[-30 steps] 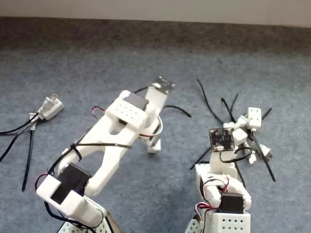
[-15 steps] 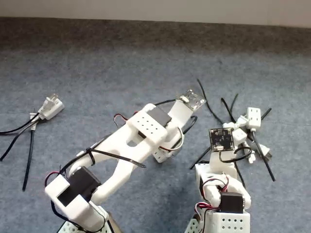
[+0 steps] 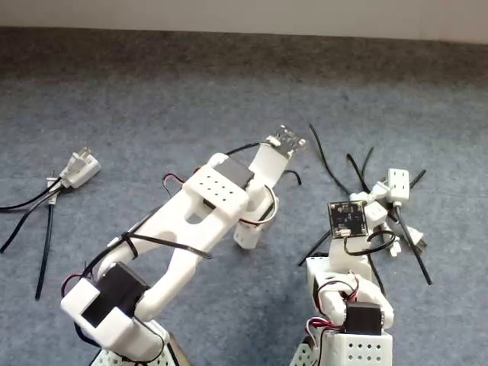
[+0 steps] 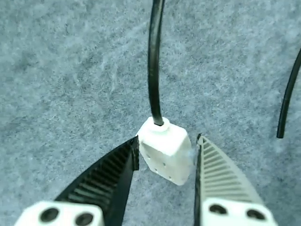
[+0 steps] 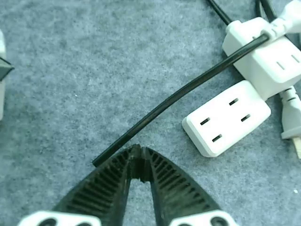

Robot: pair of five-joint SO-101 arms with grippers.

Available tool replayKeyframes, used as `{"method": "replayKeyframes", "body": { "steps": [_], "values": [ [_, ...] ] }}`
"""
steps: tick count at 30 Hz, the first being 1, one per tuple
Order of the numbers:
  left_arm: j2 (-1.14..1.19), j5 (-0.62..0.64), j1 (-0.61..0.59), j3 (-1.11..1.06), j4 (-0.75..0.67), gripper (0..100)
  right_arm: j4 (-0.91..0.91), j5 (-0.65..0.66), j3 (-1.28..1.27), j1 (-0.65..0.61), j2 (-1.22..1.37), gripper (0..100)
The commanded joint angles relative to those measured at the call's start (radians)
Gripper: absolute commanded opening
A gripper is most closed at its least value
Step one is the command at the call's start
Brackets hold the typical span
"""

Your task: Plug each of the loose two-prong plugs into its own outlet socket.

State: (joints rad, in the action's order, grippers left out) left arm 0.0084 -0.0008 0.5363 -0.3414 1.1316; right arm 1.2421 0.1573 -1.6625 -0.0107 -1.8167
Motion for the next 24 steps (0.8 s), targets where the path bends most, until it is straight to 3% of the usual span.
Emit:
{"method": "replayKeyframes", "body": {
  "steps": [1, 10, 19, 24],
  "values": [
    [-0.050, 0.002, 0.031, 0.024, -0.011, 20, 0.004, -0.003, -0.143, 0.008, -0.013, 0.6],
    [0.018, 0.000, 0.124, -0.027, -0.044, 20, 0.004, -0.003, -0.143, 0.008, -0.013, 0.6],
    [0.048, 0.000, 0.108, -0.031, -0.063, 19, 0.004, -0.003, -0.143, 0.008, -0.013, 0.6],
    [0.053, 0.000, 0.015, -0.036, -0.060, 19, 0.004, -0.003, -0.143, 0.008, -0.013, 0.6]
  ]
}}
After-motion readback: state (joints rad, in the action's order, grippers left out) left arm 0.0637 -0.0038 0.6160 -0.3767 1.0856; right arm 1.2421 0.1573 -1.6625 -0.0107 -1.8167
